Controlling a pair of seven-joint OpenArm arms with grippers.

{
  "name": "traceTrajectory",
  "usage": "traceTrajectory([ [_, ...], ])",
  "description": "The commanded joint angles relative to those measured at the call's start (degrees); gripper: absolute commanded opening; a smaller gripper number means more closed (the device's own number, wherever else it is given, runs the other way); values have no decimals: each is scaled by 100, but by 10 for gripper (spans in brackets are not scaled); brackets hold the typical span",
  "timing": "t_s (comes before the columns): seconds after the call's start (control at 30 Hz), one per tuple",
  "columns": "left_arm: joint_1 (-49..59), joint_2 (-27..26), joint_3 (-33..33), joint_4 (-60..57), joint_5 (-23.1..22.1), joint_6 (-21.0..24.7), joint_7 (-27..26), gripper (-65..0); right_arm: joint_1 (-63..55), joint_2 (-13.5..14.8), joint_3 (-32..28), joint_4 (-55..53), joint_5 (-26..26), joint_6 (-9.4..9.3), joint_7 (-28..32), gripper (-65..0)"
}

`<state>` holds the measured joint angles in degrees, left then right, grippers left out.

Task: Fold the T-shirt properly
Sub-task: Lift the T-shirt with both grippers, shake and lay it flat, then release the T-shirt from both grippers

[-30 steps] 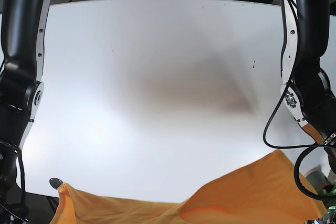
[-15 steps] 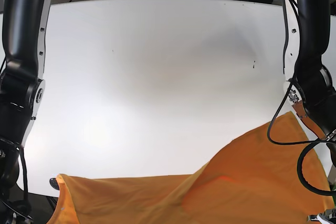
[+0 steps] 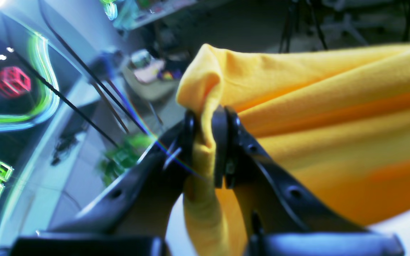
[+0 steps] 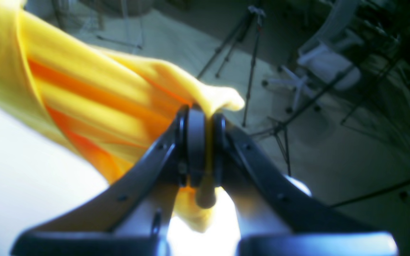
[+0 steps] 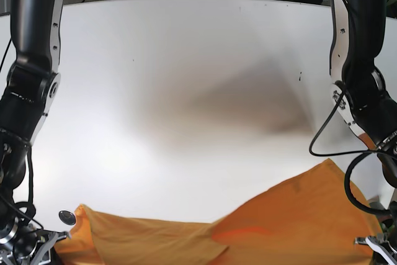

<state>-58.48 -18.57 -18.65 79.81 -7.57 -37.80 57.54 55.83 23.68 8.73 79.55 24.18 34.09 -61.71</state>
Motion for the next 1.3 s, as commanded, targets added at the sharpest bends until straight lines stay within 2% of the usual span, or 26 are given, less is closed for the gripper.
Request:
traceTrajectory([
  [0.0,68,-91,-20,410,138,75,-70,-650,-155,71,169,410,-137,-55,48,-629],
  [0.07,437,-73,-11,630,138,66,-70,-650,-630,45,371,630,-137,-55,48,-629],
  [0.4,2793,50,-73,2063,129,66,-70,-650,-2906,-518,1224,1658,-137,-55,57,-629],
  [0.53,3742,200,-416,2485,129,-57,-88,-650,-3724,-764,1443,1948,-137,-55,83,-629],
  [0.6,4094,331,-592,2599,138,-220,-70,-650,-4040,-896,1505,2063,-137,-55,83,-629],
  [0.77,4991,393,-961,2757,138,-220,-70,-650,-4849,-1151,1672,2467,-137,-46,83,-629],
  [0.9,5501,393,-1163,2775,138,-220,-88,-650,-5403,-1221,1716,2766,-137,-46,75,-629],
  [1.0,5879,384,-1321,2757,138,-220,-97,-650,-5825,-1379,1733,2951,-137,-46,75,-628],
  [1.17,6345,358,-1365,2749,173,-220,-97,-650,-6353,-1406,1733,3012,-128,-46,75,-626],
  [1.27,6529,358,-1365,2749,173,-220,-105,-650,-6581,-1493,1742,2995,56,-46,75,-626],
])
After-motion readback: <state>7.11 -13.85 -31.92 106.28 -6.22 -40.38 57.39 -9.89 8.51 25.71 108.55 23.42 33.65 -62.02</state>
